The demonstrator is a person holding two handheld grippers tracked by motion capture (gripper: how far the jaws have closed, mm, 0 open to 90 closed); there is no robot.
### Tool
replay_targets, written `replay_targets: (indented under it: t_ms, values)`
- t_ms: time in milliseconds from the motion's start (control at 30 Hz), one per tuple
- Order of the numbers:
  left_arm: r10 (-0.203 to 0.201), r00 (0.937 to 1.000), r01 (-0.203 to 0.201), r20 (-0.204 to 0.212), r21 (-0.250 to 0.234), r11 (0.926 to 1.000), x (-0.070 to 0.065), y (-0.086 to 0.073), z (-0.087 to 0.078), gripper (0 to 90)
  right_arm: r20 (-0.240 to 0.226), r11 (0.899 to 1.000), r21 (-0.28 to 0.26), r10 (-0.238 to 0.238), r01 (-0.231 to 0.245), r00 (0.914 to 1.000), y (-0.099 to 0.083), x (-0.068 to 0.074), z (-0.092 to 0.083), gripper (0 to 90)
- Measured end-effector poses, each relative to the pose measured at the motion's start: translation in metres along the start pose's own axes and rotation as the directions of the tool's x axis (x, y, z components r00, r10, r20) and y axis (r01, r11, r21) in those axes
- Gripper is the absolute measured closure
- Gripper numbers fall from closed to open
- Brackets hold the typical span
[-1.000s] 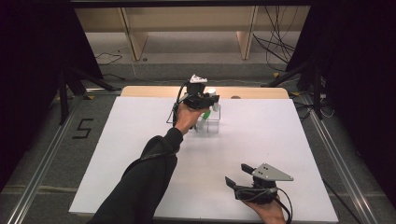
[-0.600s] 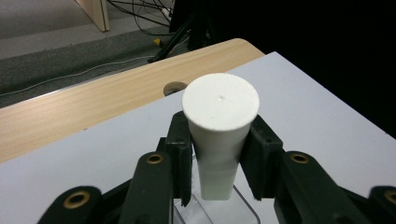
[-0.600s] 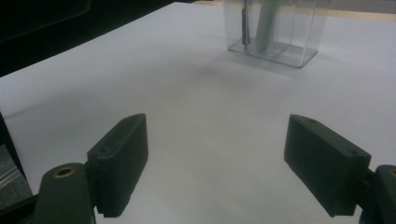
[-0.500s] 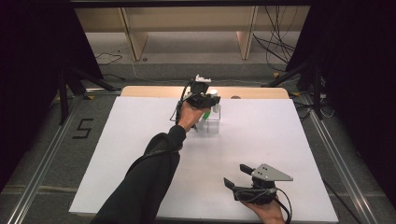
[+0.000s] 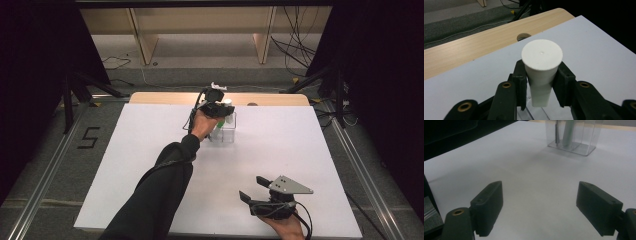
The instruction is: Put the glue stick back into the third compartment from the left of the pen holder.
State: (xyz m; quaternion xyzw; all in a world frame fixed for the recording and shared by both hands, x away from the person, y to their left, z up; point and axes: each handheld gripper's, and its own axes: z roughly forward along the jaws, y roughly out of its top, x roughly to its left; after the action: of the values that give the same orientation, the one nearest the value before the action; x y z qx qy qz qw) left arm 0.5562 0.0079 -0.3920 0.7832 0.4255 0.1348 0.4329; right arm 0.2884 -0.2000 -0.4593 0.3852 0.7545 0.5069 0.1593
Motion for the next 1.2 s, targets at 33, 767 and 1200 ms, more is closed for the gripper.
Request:
replay_targets:
  t_ms: [33, 767, 1200]
  values:
    - [-0.005, 1.0, 0.005, 0.001, 0.001, 1.0, 0.001, 0.0, 0.0, 66.4, 0.0, 1.0, 0.001, 0.001, -0.001, 1.0, 0.0, 0.0, 0.0, 22.4]
    - [-0.039, 0.9986, 0.041, 0.037, -0.073, 0.9964, 0.003, 0.013, -0.037, 29.9, 0.006, 1.0, 0.009, -0.002, 0.002, 1.0, -0.001, 0.0, 0.001, 22.7]
    - [-0.098, 0.9756, 0.119, 0.197, -0.098, 0.9881, -0.001, 0.0, -0.082, 22.8, 0.011, 1.0, 0.007, 0.0, 0.0, 0.9999, -0.001, 0.0, 0.001, 22.7]
